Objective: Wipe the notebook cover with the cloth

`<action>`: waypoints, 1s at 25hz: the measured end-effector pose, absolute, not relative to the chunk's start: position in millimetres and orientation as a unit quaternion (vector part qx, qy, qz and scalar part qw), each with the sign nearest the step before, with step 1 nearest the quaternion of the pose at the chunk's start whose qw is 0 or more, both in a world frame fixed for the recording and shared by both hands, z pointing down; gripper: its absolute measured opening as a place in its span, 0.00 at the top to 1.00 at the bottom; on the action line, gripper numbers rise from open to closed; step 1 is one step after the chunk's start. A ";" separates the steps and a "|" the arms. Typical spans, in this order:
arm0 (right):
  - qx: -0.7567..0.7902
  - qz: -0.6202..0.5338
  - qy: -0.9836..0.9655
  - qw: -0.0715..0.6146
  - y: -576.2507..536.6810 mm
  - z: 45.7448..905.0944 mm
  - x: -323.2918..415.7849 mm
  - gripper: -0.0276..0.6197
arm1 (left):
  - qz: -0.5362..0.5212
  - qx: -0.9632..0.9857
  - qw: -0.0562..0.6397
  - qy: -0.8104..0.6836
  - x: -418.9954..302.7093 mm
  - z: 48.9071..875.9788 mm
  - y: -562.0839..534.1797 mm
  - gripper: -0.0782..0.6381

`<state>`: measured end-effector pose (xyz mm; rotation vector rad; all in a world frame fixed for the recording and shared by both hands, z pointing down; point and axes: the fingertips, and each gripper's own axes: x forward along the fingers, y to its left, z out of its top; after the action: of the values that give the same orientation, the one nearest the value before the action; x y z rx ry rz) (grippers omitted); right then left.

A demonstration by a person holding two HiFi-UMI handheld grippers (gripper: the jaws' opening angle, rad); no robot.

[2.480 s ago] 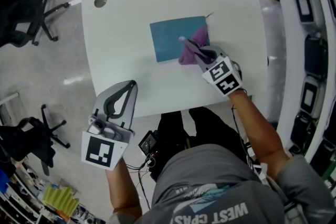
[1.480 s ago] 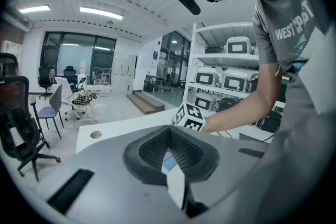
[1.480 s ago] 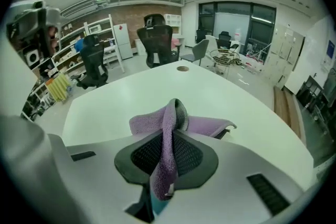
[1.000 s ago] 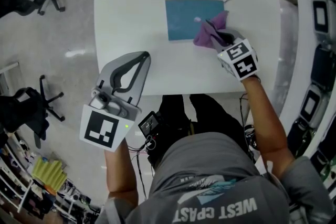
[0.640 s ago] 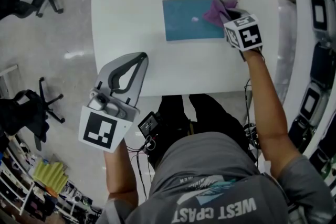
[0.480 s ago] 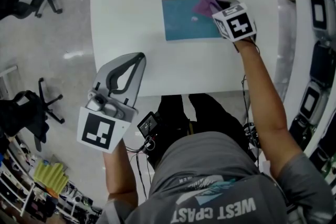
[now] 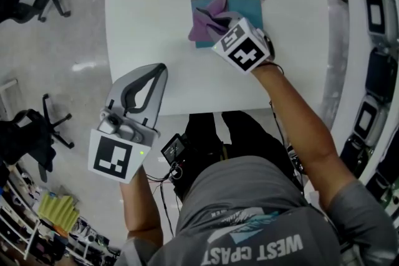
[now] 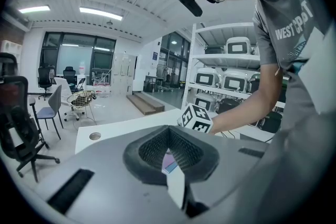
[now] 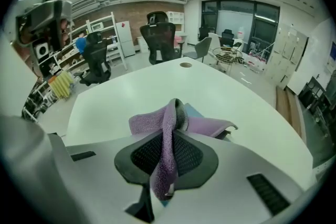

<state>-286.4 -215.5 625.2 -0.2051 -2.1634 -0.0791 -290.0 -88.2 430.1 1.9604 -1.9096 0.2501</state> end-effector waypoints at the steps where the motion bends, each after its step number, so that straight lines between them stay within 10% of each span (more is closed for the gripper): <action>1: -0.093 -0.032 -0.880 0.465 -208.8 625.8 -278.2 0.86 | 0.089 0.699 0.195 -0.682 -290.2 430.0 -88.2 0.89; 25: 0.028 0.044 -0.868 0.494 -314.4 623.2 -143.5 0.86 | 0.097 0.706 0.168 -0.681 -266.0 404.7 -101.8 0.89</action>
<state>-143.5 -314.4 623.2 0.0691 -2.1048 0.1069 -266.0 -101.8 404.7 2.0075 -1.9377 0.2771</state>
